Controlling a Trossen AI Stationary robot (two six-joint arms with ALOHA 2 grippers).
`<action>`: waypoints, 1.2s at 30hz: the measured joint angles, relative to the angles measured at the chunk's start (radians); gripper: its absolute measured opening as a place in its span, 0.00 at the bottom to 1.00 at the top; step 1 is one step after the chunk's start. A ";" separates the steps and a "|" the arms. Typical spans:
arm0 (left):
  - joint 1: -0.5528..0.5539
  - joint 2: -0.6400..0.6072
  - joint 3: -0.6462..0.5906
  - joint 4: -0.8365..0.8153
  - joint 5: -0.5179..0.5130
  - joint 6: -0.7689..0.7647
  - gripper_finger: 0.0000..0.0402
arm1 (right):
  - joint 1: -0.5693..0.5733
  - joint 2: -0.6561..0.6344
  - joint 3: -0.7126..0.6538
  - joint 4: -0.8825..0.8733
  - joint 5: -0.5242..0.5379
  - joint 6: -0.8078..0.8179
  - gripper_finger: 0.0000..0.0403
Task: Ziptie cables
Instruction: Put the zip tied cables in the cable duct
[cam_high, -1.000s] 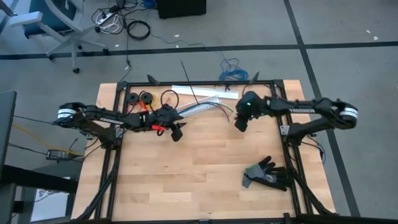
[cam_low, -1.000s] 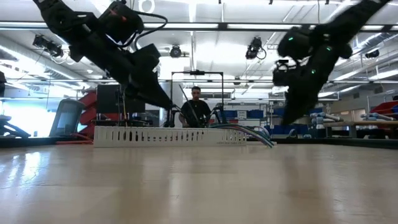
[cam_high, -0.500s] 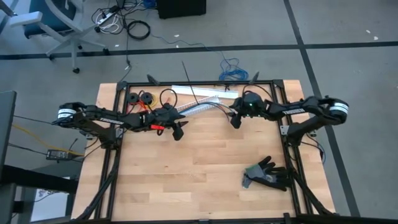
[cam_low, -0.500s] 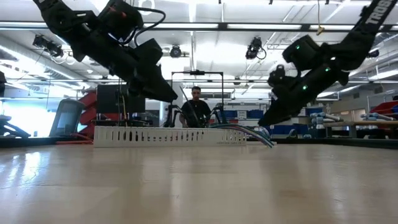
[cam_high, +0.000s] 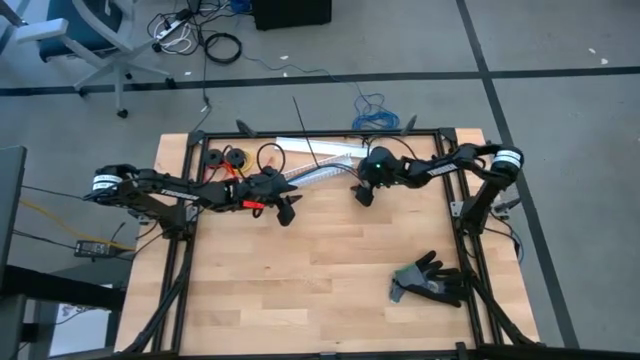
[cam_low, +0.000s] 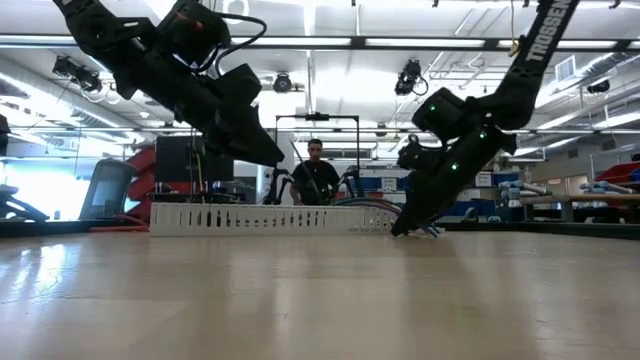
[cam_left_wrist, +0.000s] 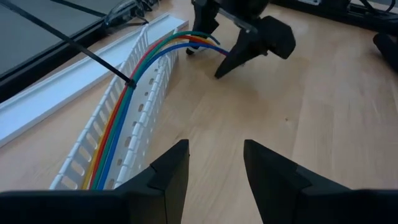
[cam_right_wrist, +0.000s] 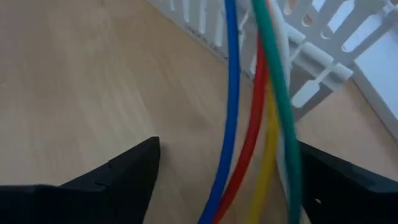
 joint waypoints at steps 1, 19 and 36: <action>0.000 0.000 0.000 0.001 0.000 0.000 0.40 | 0.001 0.001 0.013 -0.048 0.009 0.000 0.78; 0.000 0.000 0.000 -0.004 0.000 0.000 0.40 | -0.056 -0.193 0.118 -0.275 0.080 -0.122 0.03; 0.000 0.000 0.000 -0.005 0.000 0.000 0.40 | -0.091 -0.182 0.161 -0.347 -0.029 -0.118 0.18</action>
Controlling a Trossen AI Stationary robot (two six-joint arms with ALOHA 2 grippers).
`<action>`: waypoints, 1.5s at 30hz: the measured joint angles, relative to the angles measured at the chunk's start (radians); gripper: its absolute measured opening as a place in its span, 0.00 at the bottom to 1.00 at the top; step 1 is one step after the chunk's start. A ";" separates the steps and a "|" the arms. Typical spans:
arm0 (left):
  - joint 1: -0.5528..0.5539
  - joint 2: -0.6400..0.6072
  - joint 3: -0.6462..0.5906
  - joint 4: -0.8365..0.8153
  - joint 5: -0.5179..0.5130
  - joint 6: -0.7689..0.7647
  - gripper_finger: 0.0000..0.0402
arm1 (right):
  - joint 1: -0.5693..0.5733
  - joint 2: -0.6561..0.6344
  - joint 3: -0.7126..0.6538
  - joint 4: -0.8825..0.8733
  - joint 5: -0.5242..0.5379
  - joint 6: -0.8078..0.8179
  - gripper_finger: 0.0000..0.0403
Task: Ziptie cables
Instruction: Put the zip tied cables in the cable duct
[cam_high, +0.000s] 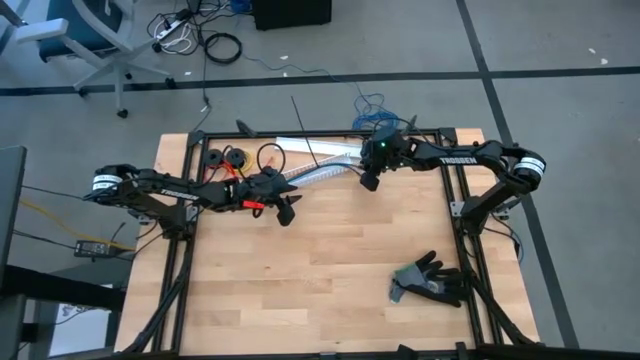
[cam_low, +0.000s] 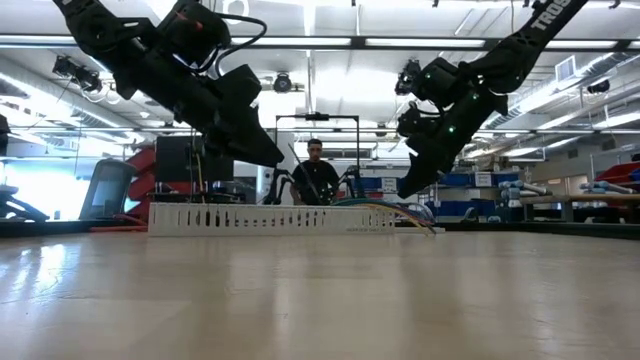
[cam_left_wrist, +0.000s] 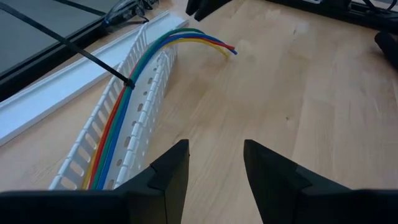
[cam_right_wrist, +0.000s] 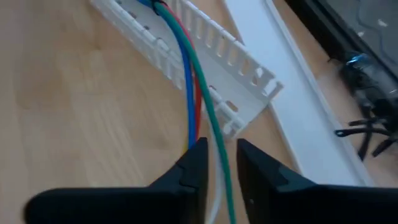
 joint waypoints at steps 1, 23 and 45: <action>0.000 0.000 0.000 0.000 0.000 0.000 0.40 | 0.000 0.000 0.000 -0.002 -0.009 0.014 0.21; -0.003 0.000 0.000 -0.002 0.016 -0.001 0.40 | 0.041 0.168 -0.010 0.052 0.137 0.009 0.48; -0.003 0.000 0.000 -0.001 0.022 -0.001 0.40 | -0.063 0.135 0.111 -0.096 0.069 -0.055 0.03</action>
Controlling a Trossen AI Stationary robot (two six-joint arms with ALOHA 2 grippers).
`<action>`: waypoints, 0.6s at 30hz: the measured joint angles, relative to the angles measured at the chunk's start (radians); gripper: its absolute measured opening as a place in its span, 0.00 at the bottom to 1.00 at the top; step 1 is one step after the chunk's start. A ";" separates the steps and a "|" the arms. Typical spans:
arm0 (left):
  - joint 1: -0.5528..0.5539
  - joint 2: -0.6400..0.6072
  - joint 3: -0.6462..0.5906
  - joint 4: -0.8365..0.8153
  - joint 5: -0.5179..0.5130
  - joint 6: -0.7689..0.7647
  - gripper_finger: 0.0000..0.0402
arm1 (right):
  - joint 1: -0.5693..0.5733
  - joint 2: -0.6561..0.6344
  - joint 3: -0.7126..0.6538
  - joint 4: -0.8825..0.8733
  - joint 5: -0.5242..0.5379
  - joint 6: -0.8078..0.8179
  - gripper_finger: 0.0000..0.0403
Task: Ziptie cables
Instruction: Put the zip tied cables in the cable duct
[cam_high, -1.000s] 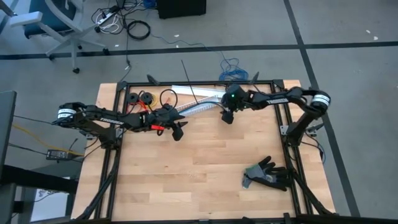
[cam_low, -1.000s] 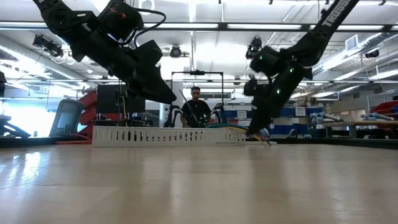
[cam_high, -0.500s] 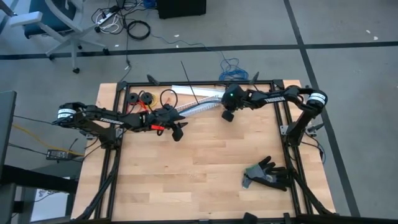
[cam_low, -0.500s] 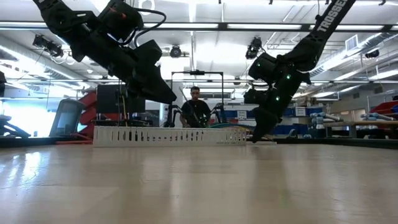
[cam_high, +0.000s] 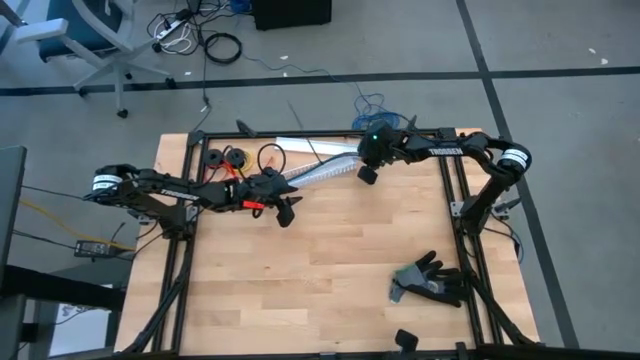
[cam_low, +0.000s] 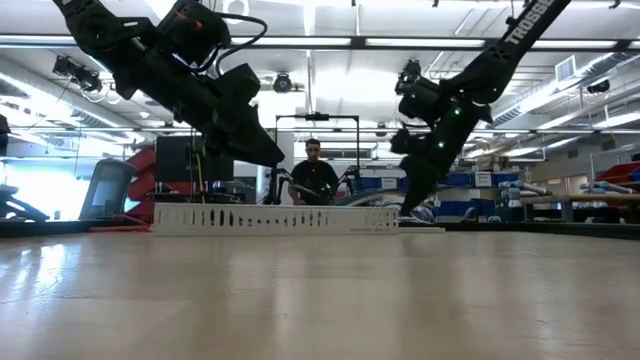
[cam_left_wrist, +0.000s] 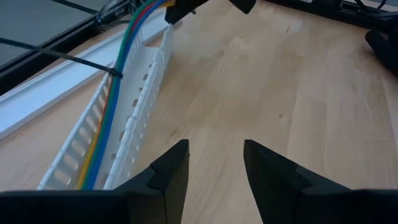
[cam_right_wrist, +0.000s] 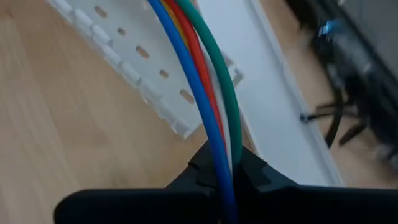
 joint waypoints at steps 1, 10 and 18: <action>0.000 0.000 0.000 0.001 0.000 0.000 0.40 | -0.013 0.003 0.000 -0.016 -0.012 0.000 0.03; 0.000 0.000 0.000 -0.007 0.003 -0.047 0.40 | -0.041 0.088 0.000 -0.038 -0.109 -0.038 0.11; -0.001 0.000 0.000 -0.018 0.022 -0.054 0.40 | -0.029 0.093 0.000 -0.006 -0.126 -0.061 0.35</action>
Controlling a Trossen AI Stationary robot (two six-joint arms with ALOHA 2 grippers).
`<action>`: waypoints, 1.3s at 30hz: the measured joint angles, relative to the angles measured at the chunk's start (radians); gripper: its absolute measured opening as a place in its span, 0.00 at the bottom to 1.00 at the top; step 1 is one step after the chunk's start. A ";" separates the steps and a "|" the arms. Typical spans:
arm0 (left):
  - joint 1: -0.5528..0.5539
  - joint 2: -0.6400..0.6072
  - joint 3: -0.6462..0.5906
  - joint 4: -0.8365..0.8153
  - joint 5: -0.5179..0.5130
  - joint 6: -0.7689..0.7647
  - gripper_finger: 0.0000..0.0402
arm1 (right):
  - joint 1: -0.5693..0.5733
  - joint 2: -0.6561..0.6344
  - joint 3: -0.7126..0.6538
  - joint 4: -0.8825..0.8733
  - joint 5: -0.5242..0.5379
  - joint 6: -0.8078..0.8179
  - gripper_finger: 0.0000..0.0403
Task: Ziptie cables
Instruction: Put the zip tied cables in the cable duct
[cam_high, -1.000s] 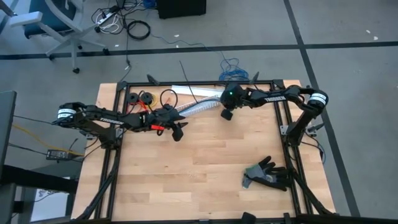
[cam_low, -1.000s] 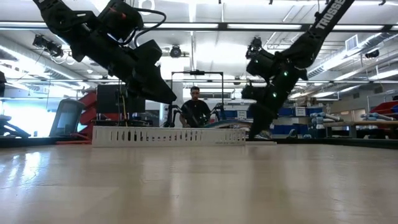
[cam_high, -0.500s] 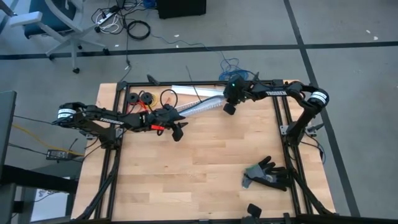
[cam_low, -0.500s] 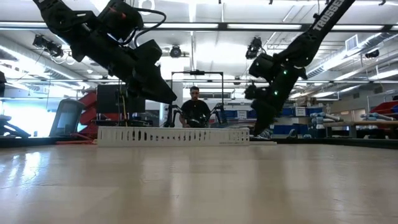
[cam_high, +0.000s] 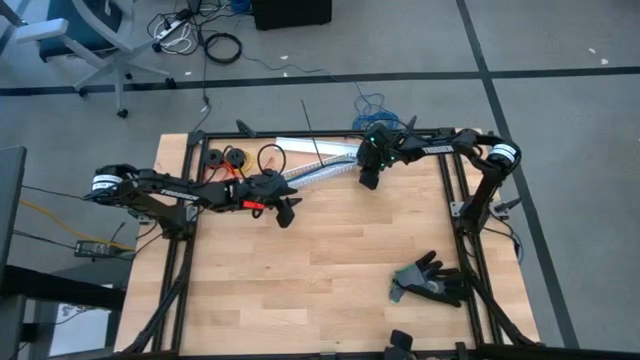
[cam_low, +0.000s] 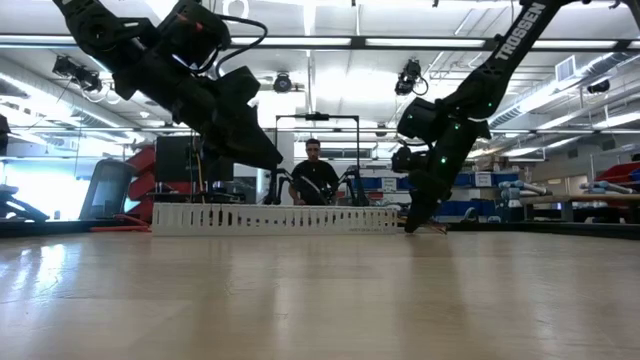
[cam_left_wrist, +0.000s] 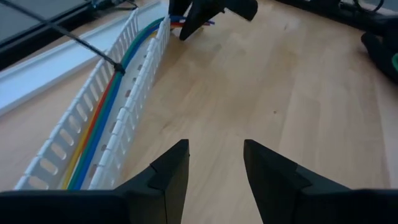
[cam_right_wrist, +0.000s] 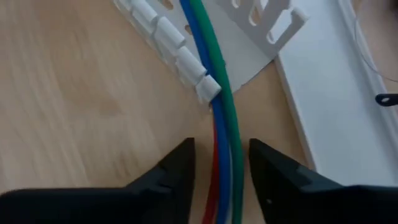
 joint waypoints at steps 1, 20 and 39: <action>0.000 0.000 0.000 -0.006 0.000 0.005 0.40 | 0.000 -0.001 0.000 -0.001 0.004 -0.005 0.38; 0.002 0.000 0.000 -0.053 -0.192 0.214 0.40 | 0.080 -0.353 0.000 -0.189 0.028 0.169 0.41; 0.213 0.005 0.331 -0.712 -0.100 0.446 0.02 | 0.340 -0.120 -0.001 0.265 0.029 0.115 0.02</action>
